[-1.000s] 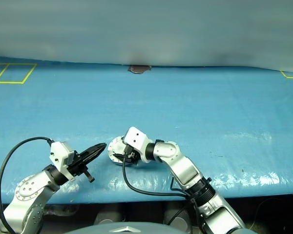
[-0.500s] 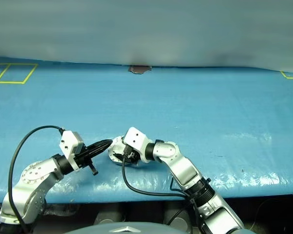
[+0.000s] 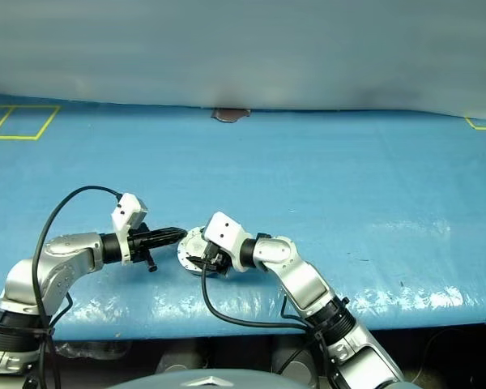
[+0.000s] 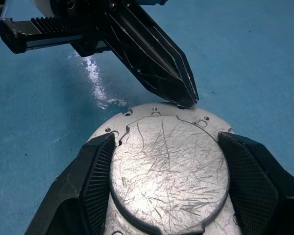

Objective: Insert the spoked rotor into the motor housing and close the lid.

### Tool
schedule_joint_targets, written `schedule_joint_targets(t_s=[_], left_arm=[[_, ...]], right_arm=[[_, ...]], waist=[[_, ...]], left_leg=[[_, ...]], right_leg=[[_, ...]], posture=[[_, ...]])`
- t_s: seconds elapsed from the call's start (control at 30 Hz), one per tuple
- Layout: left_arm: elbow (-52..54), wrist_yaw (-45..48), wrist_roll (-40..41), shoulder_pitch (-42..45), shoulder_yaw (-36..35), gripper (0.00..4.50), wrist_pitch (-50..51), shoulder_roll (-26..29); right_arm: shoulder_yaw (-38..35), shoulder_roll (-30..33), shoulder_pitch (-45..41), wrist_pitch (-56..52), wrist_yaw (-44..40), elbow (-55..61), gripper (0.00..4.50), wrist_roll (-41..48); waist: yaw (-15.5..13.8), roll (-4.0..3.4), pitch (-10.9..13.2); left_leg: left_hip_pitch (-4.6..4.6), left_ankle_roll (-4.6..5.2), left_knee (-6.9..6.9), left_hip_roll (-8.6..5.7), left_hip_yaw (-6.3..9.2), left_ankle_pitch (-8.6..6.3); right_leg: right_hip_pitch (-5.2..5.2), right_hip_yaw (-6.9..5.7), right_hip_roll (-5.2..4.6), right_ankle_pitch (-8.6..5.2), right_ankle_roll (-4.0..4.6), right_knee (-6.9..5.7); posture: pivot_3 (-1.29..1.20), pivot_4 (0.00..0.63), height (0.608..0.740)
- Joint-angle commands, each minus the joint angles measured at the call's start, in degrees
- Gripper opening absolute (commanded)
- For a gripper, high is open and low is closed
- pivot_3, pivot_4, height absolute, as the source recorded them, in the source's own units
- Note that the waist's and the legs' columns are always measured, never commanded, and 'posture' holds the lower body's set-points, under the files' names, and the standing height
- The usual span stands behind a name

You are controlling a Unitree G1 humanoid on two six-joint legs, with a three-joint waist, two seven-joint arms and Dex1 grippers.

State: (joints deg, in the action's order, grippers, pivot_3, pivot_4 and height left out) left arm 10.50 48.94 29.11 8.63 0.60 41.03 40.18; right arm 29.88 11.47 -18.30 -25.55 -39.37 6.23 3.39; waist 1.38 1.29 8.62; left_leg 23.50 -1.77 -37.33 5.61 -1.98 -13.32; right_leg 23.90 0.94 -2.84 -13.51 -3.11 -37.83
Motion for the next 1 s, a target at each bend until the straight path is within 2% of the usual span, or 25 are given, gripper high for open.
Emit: schedule_joint_targets(t_s=[0.03, 0.23, 0.47, 0.63, 1.0], left_arm=[[-0.2, 1.4, -0.5, 1.1, 0.2, 0.00, -0.9, 0.3], [0.7, 4.1, -1.3, 1.4, 1.8, 0.00, -1.1, 2.1], [2.3, 5.7, -5.7, 0.9, 2.4, 0.00, -10.0, 3.0], [3.1, 5.5, -5.3, 2.0, 1.8, 0.00, -8.9, 3.0], [2.0, 5.9, -7.6, 2.9, 7.3, 0.00, -7.1, 1.5]], right_arm=[[0.1, 0.4, 1.1, -1.4, 0.9, -0.4, 3.04, -0.9], [0.3, 0.3, 1.4, -1.6, 1.1, -0.2, 3.04, -0.8], [0.2, 0.0, 1.5, -1.6, 1.1, -0.1, 3.04, -0.6], [0.4, -0.1, 1.7, -1.6, 1.1, -0.1, 3.04, -0.5], [0.2, -0.2, 1.6, -1.6, 1.0, 0.1, 3.04, -0.5]], waist=[[0.0, 0.00, 0.0], [-0.1, 0.00, 0.0], [-0.1, 0.00, 0.0], [-0.1, 0.00, 0.0], [-0.2, 0.00, 0.0]], left_leg=[[0.00, 0.00, 0.00, 0.00, 0.00, 0.00], [0.01, 0.00, 0.01, 0.00, 0.00, 0.00], [0.02, -0.01, 0.06, 0.00, -0.01, 0.01], [0.03, -0.01, 0.06, 0.00, -0.01, 0.01], [0.02, -0.01, 0.07, 0.00, 0.00, 0.01]], right_leg=[[0.00, 0.00, 0.00, 0.00, 0.00, 0.00], [0.01, 0.00, 0.00, 0.00, 0.02, 0.01], [0.05, 0.00, 0.00, 0.06, 0.17, 0.02], [0.05, 0.00, 0.00, 0.05, 0.15, 0.02], [0.04, 0.00, 0.01, 0.02, 0.09, 0.02]], posture=[[0.00, 0.150, 0.740], [0.00, 0.150, 0.740], [0.00, 0.150, 0.740], [0.00, 0.150, 0.740], [0.00, 0.150, 0.740]])
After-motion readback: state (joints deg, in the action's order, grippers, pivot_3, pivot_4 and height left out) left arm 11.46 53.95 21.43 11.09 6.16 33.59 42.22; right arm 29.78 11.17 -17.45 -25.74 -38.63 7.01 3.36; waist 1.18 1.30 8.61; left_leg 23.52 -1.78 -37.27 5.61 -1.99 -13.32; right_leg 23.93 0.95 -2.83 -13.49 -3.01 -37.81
